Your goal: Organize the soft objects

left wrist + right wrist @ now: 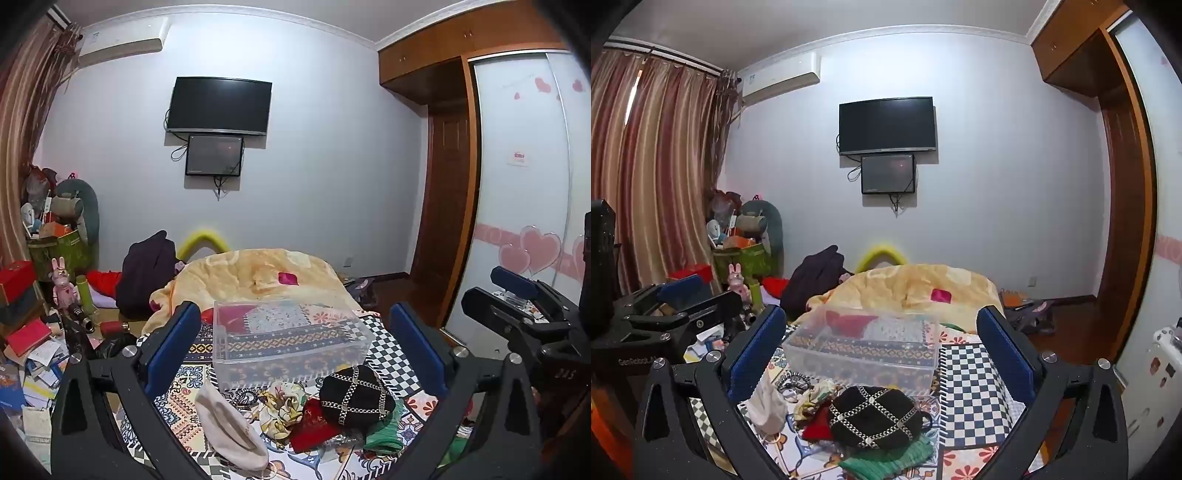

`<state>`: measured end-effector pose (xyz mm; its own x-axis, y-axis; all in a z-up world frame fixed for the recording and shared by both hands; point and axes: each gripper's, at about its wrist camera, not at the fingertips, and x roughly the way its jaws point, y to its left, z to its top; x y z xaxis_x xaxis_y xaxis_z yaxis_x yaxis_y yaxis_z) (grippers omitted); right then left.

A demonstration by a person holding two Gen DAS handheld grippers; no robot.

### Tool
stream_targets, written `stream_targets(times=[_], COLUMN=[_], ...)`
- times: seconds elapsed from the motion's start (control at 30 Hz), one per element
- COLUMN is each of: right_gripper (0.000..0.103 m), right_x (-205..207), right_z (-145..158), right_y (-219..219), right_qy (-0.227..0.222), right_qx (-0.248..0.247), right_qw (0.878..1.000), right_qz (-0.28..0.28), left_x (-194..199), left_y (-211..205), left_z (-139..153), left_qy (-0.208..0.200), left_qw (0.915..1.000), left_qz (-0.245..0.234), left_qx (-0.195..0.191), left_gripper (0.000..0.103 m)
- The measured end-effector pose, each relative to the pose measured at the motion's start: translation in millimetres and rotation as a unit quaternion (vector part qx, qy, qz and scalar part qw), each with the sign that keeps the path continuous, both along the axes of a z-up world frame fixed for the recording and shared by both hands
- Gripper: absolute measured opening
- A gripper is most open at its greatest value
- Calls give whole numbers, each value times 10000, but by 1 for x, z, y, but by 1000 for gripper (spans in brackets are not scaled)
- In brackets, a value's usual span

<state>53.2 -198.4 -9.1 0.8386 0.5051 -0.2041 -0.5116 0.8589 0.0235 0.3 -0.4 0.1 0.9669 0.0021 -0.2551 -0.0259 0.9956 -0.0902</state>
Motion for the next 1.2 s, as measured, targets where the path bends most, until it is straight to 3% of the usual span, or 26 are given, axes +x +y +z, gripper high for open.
stream_targets(times=[0.3, 1.2], right_gripper=[103, 103], right_x=[3, -3], right_z=[5, 2], right_y=[0, -2], right_qy=[13, -79], right_qx=[9, 124], right_qw=[10000, 9999], right_qz=[55, 42], left_x=[10, -11], left_y=[-10, -9], left_z=[1, 9], left_qy=[-41, -293], left_qw=[10000, 9994], left_qz=[33, -89], left_qx=[37, 132], left_gripper=[103, 103])
